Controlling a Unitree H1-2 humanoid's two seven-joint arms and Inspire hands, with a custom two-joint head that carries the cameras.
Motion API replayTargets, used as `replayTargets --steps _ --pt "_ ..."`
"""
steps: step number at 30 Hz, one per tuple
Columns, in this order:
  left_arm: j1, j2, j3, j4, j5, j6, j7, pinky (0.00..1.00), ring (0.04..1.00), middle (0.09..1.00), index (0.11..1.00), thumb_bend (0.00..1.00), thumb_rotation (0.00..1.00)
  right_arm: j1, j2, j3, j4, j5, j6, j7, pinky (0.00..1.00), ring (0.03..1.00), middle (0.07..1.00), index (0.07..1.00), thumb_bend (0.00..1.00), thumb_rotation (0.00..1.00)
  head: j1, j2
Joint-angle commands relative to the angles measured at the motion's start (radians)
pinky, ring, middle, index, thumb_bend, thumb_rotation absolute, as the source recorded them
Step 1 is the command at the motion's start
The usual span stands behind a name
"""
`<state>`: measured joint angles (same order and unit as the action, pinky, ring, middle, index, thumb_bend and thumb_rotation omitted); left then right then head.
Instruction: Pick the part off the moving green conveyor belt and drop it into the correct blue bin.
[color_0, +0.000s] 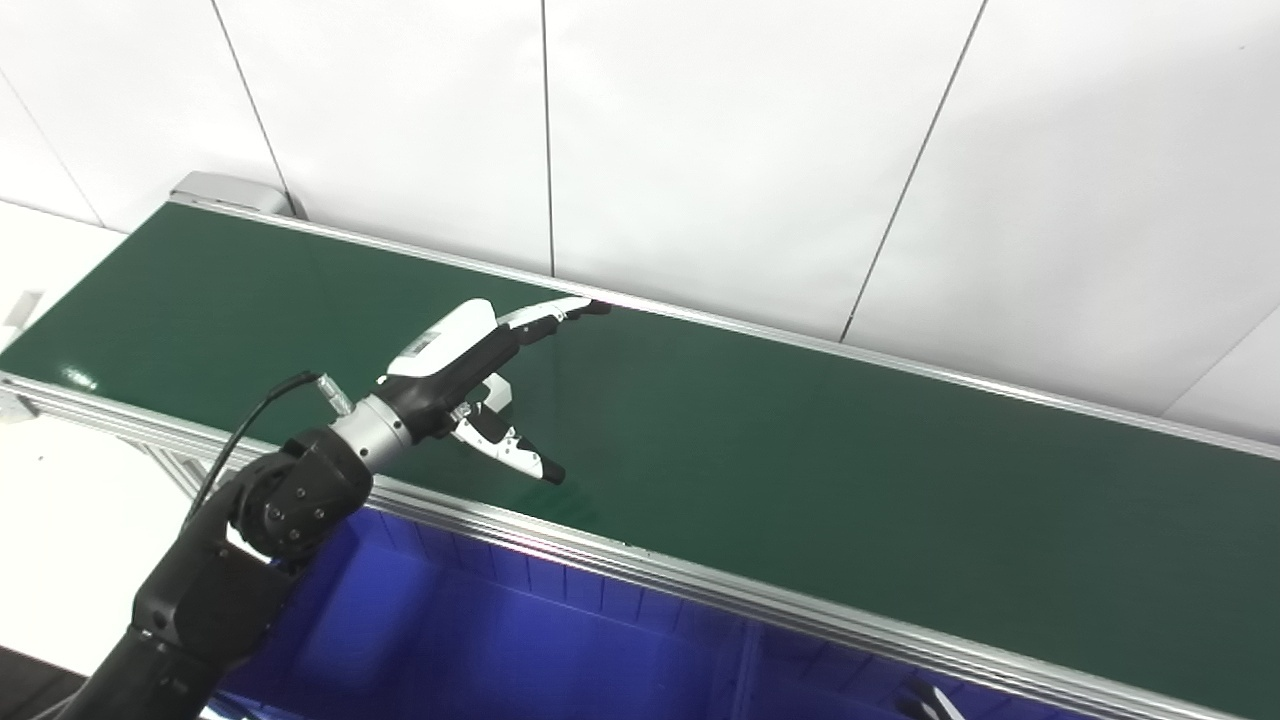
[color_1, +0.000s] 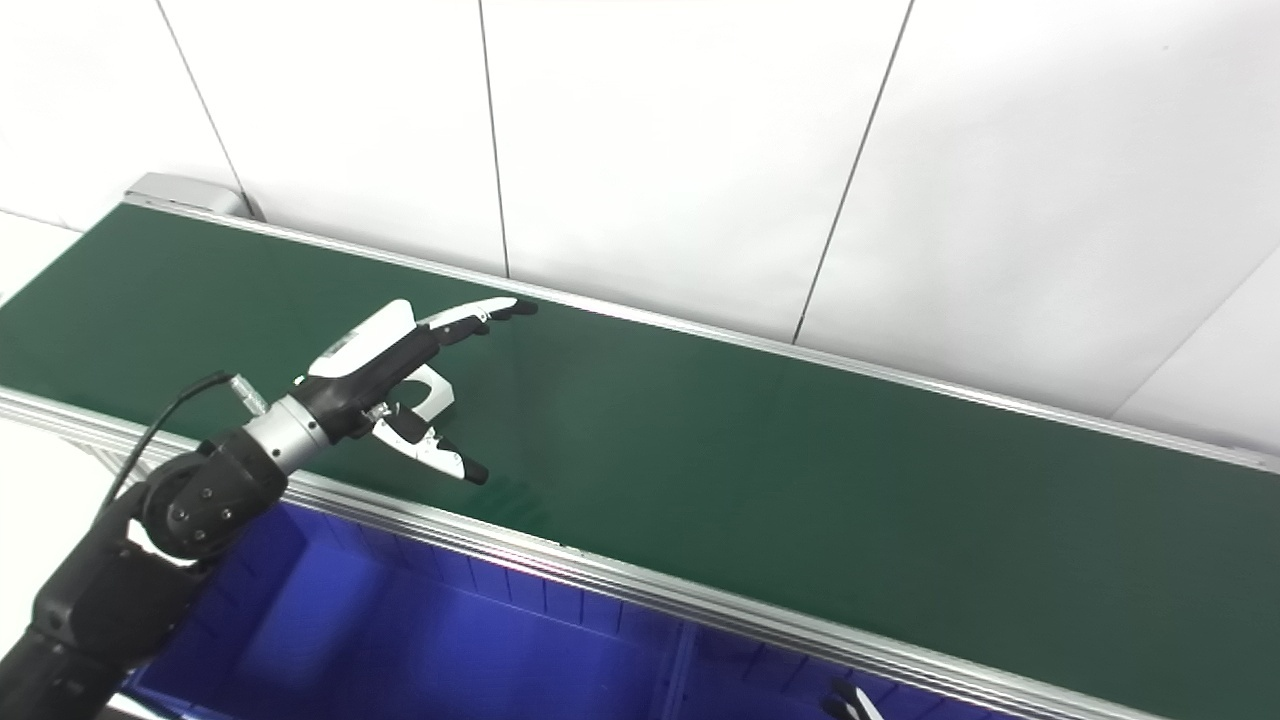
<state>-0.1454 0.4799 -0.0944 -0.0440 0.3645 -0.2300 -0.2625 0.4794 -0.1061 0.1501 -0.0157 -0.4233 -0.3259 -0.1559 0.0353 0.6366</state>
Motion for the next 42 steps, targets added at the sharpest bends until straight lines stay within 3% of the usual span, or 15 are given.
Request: replayTargets --steps 1,9,24,32,42 --pt "-0.050 0.029 -0.002 -0.003 0.019 0.020 -0.013 0.81 0.894 0.942 0.912 0.82 0.09 0.008 0.003 0.003 -0.036 0.005 -0.062 -0.015 0.64 0.744 0.809 0.867 0.72 0.40 0.001 0.001" --pt "-0.127 0.041 -0.049 0.118 0.095 -0.003 -0.016 0.79 0.893 0.944 0.913 0.85 0.04 0.013 0.006 0.007 -0.049 0.009 -0.068 -0.017 0.67 0.750 0.796 0.858 0.72 0.41 -0.004 0.011" --pt "-0.248 0.080 -0.172 0.256 0.227 -0.040 -0.046 0.89 0.939 0.935 0.905 0.92 0.00 0.015 0.008 0.013 -0.058 0.012 -0.061 -0.015 0.67 0.748 0.798 0.860 0.72 0.43 0.004 0.018" --pt "-0.284 0.093 -0.216 0.275 0.292 0.008 -0.104 0.96 0.973 0.964 0.918 0.90 0.00 0.010 0.007 0.014 -0.050 0.012 -0.075 -0.020 0.67 0.749 0.793 0.859 0.71 0.42 0.012 0.019" --pt "-0.302 0.100 -0.235 0.261 0.340 0.045 -0.152 0.96 0.976 0.957 0.911 0.87 0.00 0.011 0.008 0.011 -0.055 0.018 -0.069 -0.018 0.67 0.747 0.793 0.860 0.71 0.43 0.020 0.021"
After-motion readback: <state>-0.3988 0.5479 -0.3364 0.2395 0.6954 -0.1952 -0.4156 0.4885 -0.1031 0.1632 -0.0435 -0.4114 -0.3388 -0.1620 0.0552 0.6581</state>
